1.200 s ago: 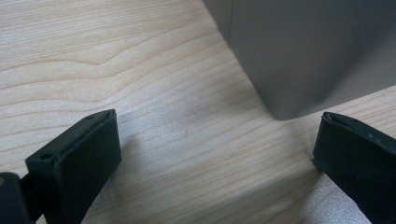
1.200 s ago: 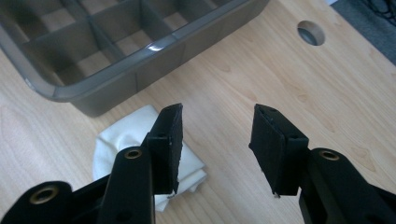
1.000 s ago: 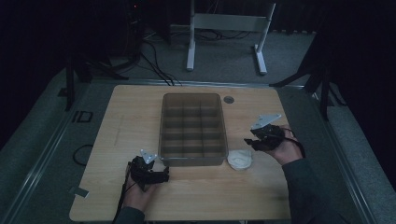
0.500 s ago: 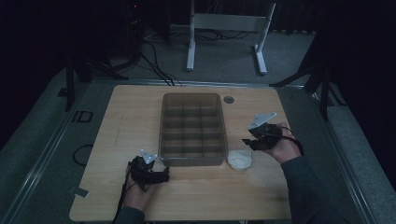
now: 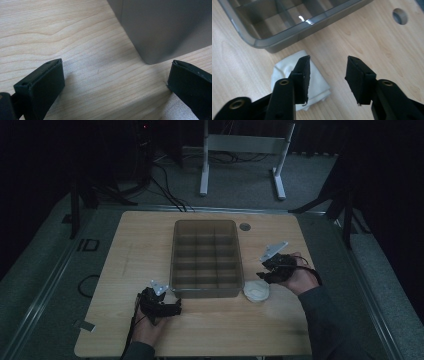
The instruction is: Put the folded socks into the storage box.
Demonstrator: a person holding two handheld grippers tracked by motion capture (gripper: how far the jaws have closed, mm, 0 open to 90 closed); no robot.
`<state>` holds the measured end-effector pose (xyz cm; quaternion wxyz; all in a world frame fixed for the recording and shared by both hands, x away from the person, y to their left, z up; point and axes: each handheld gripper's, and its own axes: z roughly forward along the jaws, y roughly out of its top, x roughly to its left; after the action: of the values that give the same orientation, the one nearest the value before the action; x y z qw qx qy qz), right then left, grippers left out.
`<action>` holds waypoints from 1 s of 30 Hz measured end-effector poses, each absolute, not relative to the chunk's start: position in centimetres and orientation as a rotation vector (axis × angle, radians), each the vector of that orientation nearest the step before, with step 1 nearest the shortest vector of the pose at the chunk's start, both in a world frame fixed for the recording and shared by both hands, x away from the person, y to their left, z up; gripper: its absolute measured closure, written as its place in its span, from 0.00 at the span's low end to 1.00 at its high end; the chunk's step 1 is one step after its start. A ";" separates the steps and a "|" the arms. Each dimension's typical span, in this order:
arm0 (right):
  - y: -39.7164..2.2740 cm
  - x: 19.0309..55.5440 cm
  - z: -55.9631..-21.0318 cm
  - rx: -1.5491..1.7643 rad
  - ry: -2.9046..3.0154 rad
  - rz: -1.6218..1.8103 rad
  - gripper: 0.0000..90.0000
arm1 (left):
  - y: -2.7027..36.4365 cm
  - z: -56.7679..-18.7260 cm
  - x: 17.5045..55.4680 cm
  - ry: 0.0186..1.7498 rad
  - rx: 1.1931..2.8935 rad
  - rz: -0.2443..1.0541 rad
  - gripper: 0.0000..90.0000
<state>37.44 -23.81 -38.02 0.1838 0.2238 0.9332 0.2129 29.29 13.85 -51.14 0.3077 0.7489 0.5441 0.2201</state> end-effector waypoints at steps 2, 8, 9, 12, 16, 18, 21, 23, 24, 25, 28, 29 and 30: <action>-23.6 37.5 -38.1 0.606 2.660 0.589 0.65 | 13.8 -51.1 29.3 1.439 1.981 0.582 0.01; -23.1 37.6 -38.3 0.580 2.689 0.559 0.69 | 13.8 -51.1 29.3 1.438 1.982 0.582 0.01; -23.1 37.6 -38.3 0.580 2.689 0.559 0.69 | 13.8 -51.1 29.3 1.438 1.982 0.582 0.01; -23.2 37.8 -38.4 0.581 2.713 0.541 0.70 | 13.8 -51.1 29.3 1.437 1.982 0.582 0.01; -23.1 37.9 -38.5 0.568 2.731 0.521 0.69 | 13.8 -51.1 29.3 1.437 1.982 0.582 0.01; -23.0 38.0 -38.6 0.567 2.742 0.505 0.69 | 13.8 -51.1 29.3 1.437 1.981 0.582 0.01; -22.9 38.1 -38.8 0.567 2.757 0.489 0.68 | 13.8 -51.1 29.3 1.437 1.981 0.582 0.01; -22.8 38.2 -38.9 0.558 2.768 0.476 0.68 | 13.8 -51.1 29.3 1.437 1.982 0.581 0.01; -22.7 38.2 -39.0 0.556 2.775 0.470 0.68 | 13.8 -51.1 29.3 1.437 1.981 0.581 0.01; -22.7 38.2 -39.1 0.551 2.784 0.464 0.68 | 13.8 -51.1 29.3 1.437 1.981 0.581 0.01; -22.5 38.3 -39.3 0.537 2.805 0.446 0.68 | 13.8 -51.1 29.3 1.436 1.983 0.581 0.01; -22.4 38.3 -39.3 0.536 2.809 0.439 0.68 | 13.8 -51.1 29.3 1.436 1.982 0.581 0.01; -22.4 38.3 -39.4 0.536 2.816 0.433 0.68 | 13.8 -51.1 29.3 1.437 1.982 0.581 0.01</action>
<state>38.28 -22.38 -39.40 0.1210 0.1835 0.9642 0.1482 29.29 13.80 -51.14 0.3078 0.7495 0.5433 0.2196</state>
